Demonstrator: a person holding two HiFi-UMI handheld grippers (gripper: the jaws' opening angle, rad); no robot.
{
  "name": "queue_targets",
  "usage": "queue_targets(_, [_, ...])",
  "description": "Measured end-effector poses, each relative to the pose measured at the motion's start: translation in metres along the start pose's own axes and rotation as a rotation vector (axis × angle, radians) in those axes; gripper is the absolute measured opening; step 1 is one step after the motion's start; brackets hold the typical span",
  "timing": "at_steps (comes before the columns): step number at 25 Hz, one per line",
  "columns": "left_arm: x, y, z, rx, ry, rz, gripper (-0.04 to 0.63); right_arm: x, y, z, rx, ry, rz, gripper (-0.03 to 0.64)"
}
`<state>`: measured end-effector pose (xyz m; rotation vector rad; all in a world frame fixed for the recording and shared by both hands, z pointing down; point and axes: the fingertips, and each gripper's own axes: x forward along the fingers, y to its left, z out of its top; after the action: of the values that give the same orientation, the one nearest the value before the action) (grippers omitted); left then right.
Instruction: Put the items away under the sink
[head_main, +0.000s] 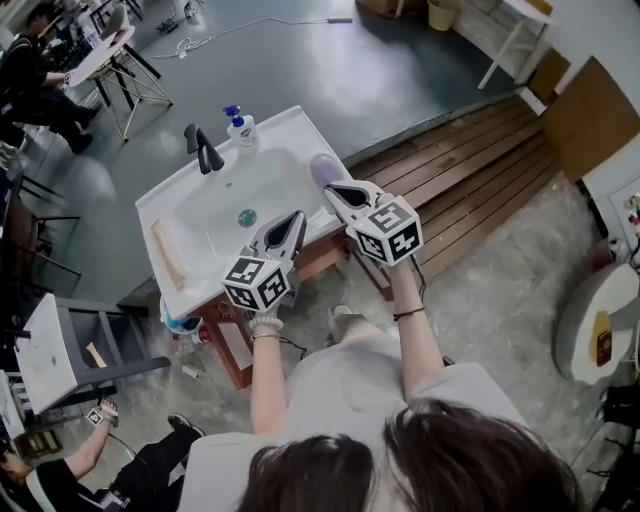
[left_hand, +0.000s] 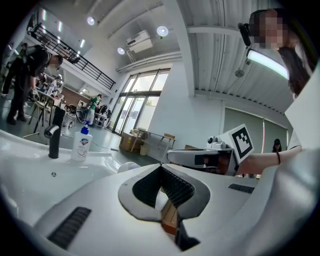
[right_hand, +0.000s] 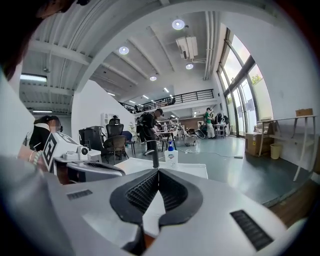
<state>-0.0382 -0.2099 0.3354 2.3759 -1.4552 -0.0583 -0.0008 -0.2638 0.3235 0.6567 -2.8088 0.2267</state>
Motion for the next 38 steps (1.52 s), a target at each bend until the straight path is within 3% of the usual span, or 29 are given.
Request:
queue_targets(11, [0.026, 0.02, -0.009, -0.043, 0.023, 0.039, -0.003, 0.022, -0.032, -0.019, -0.01, 0.076, -0.002, 0.014])
queue_targets(16, [0.035, 0.027, -0.015, -0.062, 0.045, 0.033, -0.003, 0.029, -0.039, -0.031, -0.045, 0.146, -0.028, 0.015])
queue_targets(30, [0.054, 0.049, -0.019, -0.092, 0.088, -0.024, -0.003, 0.049, -0.054, -0.047, -0.024, 0.227, -0.095, 0.02])
queue_targets(38, [0.055, 0.056, -0.019, -0.105, 0.086, -0.044, -0.003, 0.058, -0.059, -0.054, -0.004, 0.269, -0.132, 0.182])
